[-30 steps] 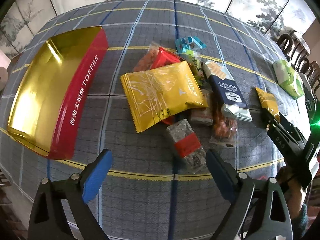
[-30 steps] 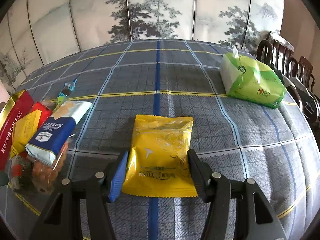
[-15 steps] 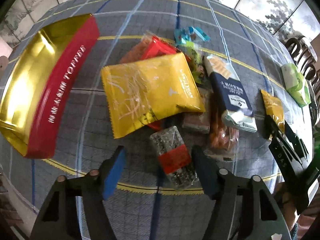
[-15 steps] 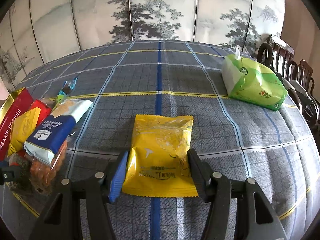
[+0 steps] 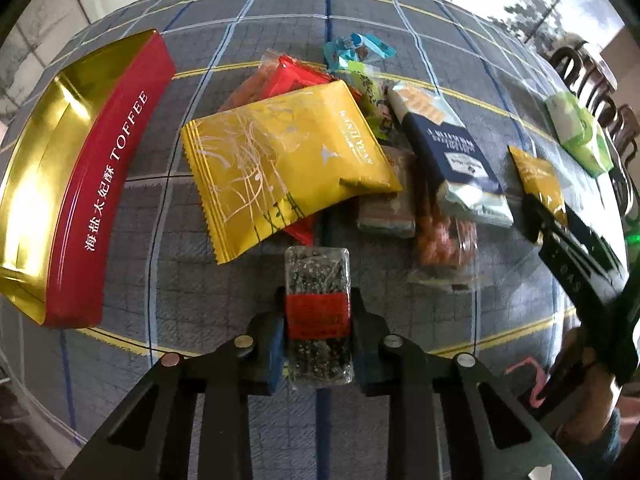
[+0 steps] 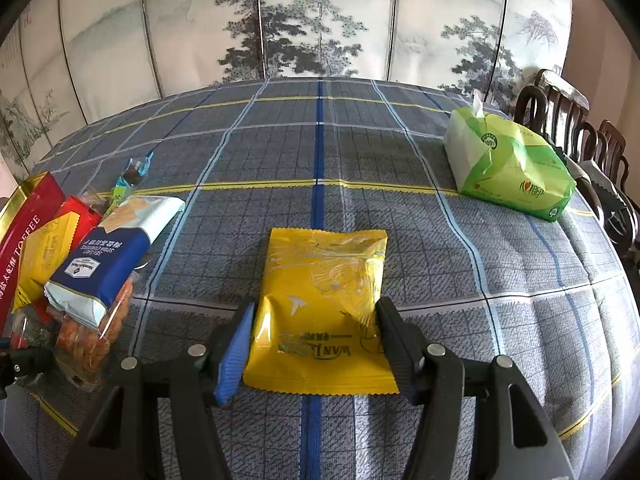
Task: Organize snacks
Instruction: 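Grasp the clear red-labelled candy bag with the left gripper and lift it, then carry the candy bag into the gold tin tray and open the left gripper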
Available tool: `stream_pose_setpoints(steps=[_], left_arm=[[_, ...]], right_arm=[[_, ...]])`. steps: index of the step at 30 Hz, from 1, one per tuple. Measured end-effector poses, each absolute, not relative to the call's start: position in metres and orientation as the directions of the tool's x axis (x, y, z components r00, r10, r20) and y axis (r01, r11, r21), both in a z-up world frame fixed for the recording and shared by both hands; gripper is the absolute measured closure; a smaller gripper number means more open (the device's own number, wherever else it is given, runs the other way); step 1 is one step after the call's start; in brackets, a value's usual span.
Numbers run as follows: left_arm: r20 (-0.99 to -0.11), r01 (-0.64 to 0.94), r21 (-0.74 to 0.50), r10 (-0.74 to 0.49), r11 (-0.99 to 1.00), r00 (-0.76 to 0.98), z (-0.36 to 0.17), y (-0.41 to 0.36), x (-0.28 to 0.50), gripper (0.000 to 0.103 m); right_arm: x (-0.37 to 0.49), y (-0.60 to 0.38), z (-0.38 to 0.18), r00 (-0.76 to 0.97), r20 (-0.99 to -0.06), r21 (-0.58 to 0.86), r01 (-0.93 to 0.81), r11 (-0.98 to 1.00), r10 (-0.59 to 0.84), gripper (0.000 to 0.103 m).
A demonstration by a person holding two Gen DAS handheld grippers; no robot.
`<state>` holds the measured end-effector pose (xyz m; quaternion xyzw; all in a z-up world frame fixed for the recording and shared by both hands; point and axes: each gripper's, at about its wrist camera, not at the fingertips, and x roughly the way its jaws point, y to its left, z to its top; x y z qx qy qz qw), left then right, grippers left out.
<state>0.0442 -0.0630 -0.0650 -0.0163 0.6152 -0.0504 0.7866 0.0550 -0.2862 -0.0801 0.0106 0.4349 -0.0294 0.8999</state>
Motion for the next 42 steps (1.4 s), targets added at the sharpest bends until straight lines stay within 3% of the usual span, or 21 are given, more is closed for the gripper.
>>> stream_pose_setpoints(steps=[14, 24, 32, 42], left_arm=[[-0.966, 0.17, -0.073, -0.113, 0.983, 0.234, -0.059, -0.058, 0.022, 0.079], [-0.945, 0.237, -0.057, -0.129, 0.97, 0.301, -0.026, -0.031, -0.005, 0.079], [-0.912, 0.145, -0.022, -0.08, 0.989, 0.403, 0.01, 0.025, 0.01, 0.079], [-0.909, 0.018, 0.103, 0.087, 0.995, 0.408, -0.004, 0.114, 0.052, 0.079]], right_arm=[[0.055, -0.286, -0.08, 0.618, -0.784, -0.02, 0.063, 0.998, -0.055, 0.042], [0.055, -0.286, -0.08, 0.618, -0.784, -0.021, 0.063, 0.998, -0.056, 0.042], [0.055, -0.285, -0.08, 0.618, -0.784, -0.021, 0.062, 0.998, -0.055, 0.042], [0.055, -0.284, -0.079, 0.619, -0.783, -0.026, 0.063, 0.998, -0.06, 0.042]])
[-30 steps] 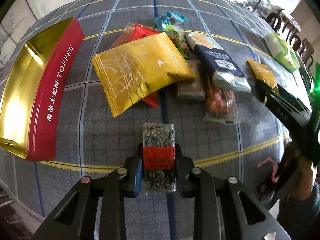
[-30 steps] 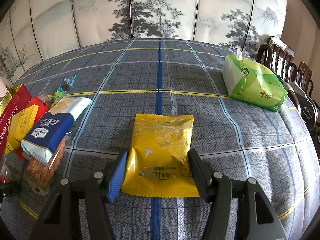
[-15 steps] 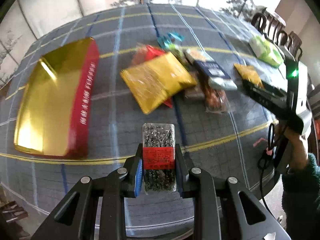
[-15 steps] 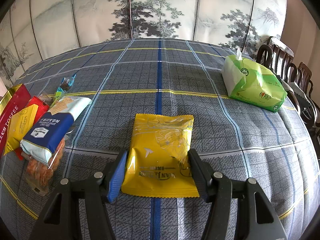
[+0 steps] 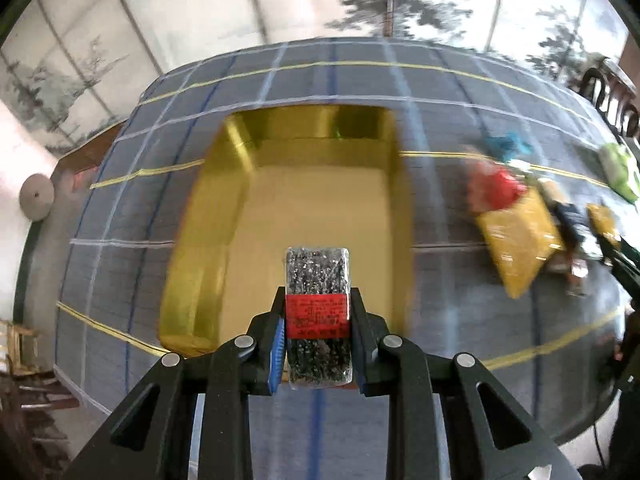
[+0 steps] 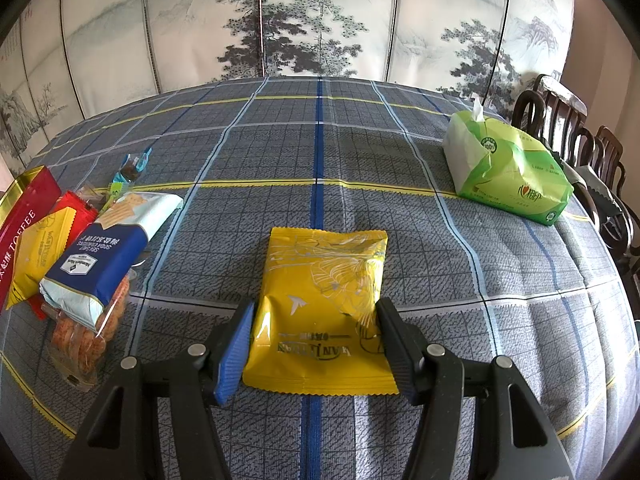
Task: Organize snacks
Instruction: 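Carry the candy bag into the gold tin tray and open the left gripper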
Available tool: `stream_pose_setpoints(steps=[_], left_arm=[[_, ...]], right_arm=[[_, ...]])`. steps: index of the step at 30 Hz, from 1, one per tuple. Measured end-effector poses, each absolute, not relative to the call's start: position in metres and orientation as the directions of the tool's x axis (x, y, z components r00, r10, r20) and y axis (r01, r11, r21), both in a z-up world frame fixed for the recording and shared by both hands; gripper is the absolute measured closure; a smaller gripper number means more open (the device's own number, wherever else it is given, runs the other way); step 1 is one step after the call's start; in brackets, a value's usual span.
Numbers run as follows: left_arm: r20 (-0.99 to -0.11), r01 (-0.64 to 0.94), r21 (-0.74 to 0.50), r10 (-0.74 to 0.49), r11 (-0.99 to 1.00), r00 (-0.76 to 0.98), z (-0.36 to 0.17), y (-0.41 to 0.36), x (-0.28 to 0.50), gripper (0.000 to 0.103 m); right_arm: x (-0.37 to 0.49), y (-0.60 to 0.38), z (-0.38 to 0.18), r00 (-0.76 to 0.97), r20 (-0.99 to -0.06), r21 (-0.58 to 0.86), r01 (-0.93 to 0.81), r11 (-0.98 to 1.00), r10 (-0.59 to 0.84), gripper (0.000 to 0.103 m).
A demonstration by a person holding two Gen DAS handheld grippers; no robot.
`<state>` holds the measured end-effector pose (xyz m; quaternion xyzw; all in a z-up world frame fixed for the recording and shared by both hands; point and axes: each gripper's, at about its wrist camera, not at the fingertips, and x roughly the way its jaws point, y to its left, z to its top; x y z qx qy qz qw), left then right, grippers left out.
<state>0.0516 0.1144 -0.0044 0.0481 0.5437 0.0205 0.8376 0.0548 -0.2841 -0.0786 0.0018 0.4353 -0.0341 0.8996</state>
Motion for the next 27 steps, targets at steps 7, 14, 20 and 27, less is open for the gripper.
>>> stream_pose_setpoints(steps=[7, 14, 20, 27], left_arm=[[-0.925, 0.004, 0.118, 0.108, 0.993, 0.365, -0.028, 0.148, 0.057, 0.079], [-0.939, 0.019, 0.117, 0.104, 0.993, 0.327, -0.047, 0.159, 0.058, 0.079], [-0.946, 0.008, 0.109, 0.101, 0.994, 0.308, -0.056, 0.168, 0.058, 0.079], [-0.947, 0.007, 0.098, 0.091, 0.995, 0.307, -0.057, 0.166, 0.056, 0.079]], right_arm=[[0.055, -0.284, -0.078, 0.619, -0.783, -0.026, 0.063, 0.998, -0.06, 0.042], [0.054, -0.283, -0.078, 0.618, -0.783, -0.028, 0.063, 0.998, -0.061, 0.042], [0.054, -0.283, -0.078, 0.619, -0.783, -0.032, 0.063, 0.998, -0.064, 0.042], [0.054, -0.282, -0.078, 0.619, -0.783, -0.032, 0.063, 0.997, -0.064, 0.042]])
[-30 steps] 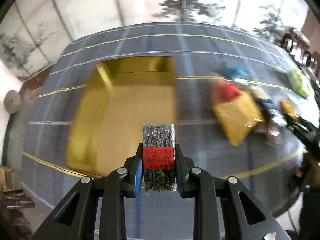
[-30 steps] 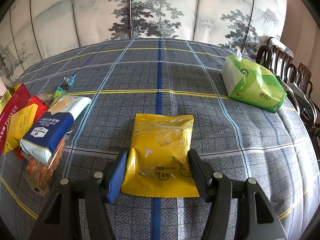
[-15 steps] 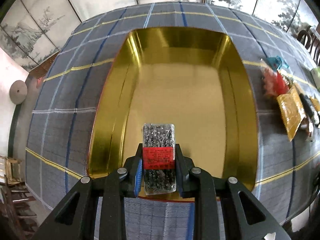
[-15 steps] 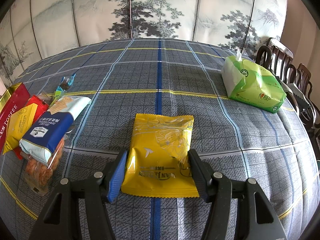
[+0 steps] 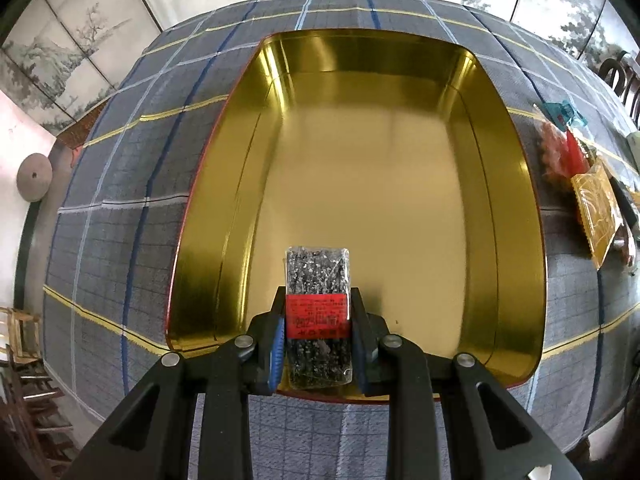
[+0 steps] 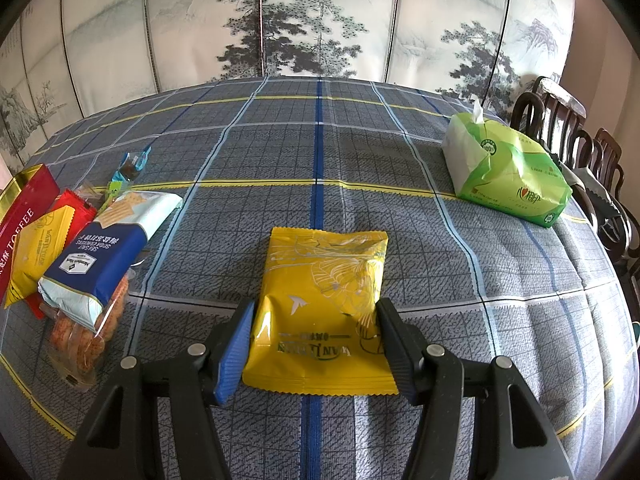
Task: Organize snacks
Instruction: 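Carry the candy bag into the gold tin tray and open the left gripper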
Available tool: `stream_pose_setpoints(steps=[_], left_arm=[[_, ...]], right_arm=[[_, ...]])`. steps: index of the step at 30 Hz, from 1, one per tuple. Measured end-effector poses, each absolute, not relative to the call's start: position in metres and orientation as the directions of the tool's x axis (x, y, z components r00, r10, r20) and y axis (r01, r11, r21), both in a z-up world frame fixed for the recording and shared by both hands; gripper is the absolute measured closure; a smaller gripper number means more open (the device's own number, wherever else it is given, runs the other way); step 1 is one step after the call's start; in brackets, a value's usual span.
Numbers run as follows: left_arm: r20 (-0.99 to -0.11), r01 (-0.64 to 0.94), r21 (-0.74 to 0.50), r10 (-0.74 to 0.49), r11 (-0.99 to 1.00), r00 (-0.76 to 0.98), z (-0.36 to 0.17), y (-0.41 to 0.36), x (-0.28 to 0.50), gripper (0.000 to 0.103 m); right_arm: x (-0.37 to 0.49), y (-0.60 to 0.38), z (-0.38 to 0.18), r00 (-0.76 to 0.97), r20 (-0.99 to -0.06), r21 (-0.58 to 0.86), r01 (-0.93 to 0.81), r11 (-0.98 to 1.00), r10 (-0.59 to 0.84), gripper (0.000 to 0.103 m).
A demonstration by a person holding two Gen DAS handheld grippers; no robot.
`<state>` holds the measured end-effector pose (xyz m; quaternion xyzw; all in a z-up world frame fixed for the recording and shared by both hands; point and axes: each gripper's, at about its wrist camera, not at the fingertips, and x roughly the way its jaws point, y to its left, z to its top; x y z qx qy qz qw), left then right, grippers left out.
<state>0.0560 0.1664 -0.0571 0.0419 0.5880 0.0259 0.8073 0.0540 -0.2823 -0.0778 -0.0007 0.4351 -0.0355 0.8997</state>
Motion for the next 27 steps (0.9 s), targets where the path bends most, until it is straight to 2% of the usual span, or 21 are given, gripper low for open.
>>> stream_pose_setpoints(steps=[17, 19, 24, 27], left_arm=[[-0.947, -0.001, 0.096, 0.091, 0.995, 0.308, -0.058, 0.167, 0.058, 0.074], [-0.945, -0.003, 0.103, 0.099, 0.995, 0.313, -0.056, 0.167, 0.058, 0.065], [-0.936, -0.014, 0.111, 0.109, 0.994, 0.334, -0.049, 0.17, 0.059, 0.052], [-0.93, -0.015, 0.112, 0.11, 0.994, 0.352, -0.043, 0.171, 0.058, 0.049]], right_arm=[[0.054, -0.282, -0.078, 0.619, -0.783, -0.035, 0.063, 0.997, -0.067, 0.042], [0.054, -0.282, -0.077, 0.619, -0.783, -0.035, 0.063, 0.997, -0.067, 0.042], [0.053, -0.283, -0.077, 0.62, -0.782, -0.035, 0.063, 0.997, -0.067, 0.042], [0.054, -0.282, -0.077, 0.62, -0.781, -0.038, 0.064, 0.997, -0.07, 0.043]])
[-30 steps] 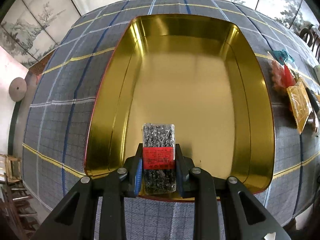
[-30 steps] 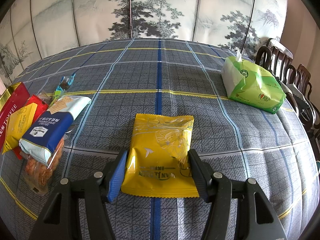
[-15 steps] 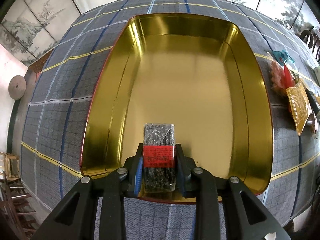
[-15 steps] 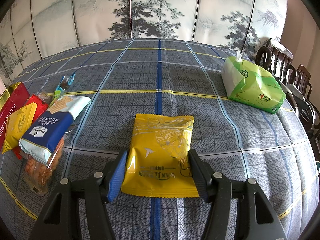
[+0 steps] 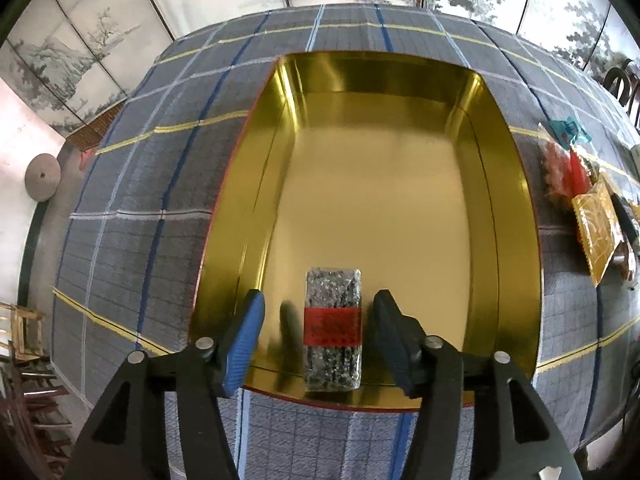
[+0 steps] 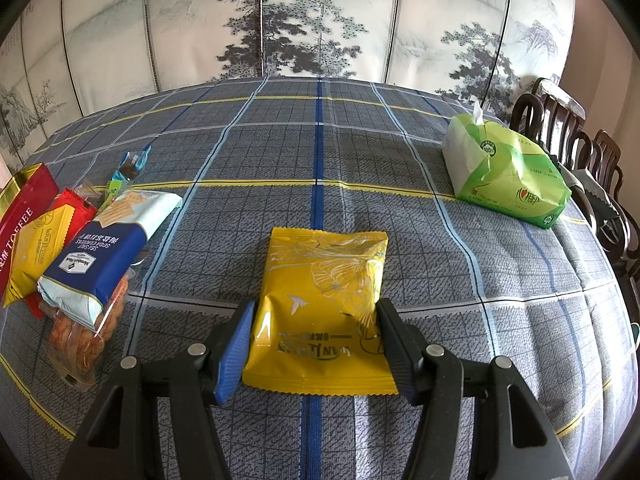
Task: Organize snacks
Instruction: 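Carry the candy bag into the gold tin tray and open the left gripper, then carry the yellow pastry bag into the gold tray and open the right gripper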
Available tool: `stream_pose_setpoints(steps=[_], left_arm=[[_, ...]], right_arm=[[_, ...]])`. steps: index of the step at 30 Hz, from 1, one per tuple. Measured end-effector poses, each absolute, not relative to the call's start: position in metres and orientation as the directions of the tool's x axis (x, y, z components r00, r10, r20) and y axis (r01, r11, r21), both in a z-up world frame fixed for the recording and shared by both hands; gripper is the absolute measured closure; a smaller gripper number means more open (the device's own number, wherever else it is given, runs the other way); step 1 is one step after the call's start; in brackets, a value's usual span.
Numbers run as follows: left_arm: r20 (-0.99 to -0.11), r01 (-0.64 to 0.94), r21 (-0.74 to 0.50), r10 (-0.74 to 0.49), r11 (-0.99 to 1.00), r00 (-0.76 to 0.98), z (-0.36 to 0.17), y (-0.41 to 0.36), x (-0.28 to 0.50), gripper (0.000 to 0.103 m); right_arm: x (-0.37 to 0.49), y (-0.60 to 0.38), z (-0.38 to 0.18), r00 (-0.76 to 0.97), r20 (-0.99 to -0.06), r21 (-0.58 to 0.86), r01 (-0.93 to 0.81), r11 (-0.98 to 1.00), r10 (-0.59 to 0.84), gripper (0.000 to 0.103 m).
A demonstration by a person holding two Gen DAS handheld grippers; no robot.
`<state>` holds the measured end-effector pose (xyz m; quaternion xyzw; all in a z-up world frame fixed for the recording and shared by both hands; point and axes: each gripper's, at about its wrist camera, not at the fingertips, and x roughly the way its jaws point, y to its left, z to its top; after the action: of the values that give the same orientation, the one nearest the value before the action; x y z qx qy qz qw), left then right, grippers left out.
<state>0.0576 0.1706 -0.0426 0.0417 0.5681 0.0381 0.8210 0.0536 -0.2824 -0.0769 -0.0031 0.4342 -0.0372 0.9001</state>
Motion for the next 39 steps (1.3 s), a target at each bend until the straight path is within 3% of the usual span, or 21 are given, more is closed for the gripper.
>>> stream_pose_setpoints(steps=[12, 16, 25, 28, 39], left_arm=[[-0.898, -0.055, 0.075, 0.091, 0.996, 0.431, -0.012, 0.173, 0.04, 0.039], [-0.881, -0.083, 0.079, 0.109, 0.993, 0.46, -0.004, 0.174, 0.032, 0.028], [-0.869, -0.126, 0.057, 0.111, 0.99, 0.482, 0.001, 0.175, 0.016, 0.026], [-0.869, -0.136, 0.038, 0.1, 0.99, 0.485, 0.001, 0.177, 0.013, 0.02], [-0.861, -0.175, 0.006, 0.094, 0.985, 0.5, 0.008, 0.192, 0.001, 0.016]], right_arm=[[0.057, -0.286, -0.073, 0.606, -0.79, -0.053, 0.091, 0.994, -0.097, 0.044], [0.059, -0.288, -0.072, 0.601, -0.79, -0.066, 0.107, 0.992, -0.117, 0.044], [0.06, -0.284, -0.049, 0.623, -0.772, -0.045, 0.151, 0.987, -0.131, 0.044], [0.059, -0.279, -0.034, 0.641, -0.758, -0.037, 0.143, 0.989, -0.121, 0.044], [0.058, -0.197, 0.008, 0.688, -0.725, -0.004, -0.02, 1.0, 0.011, 0.044]])
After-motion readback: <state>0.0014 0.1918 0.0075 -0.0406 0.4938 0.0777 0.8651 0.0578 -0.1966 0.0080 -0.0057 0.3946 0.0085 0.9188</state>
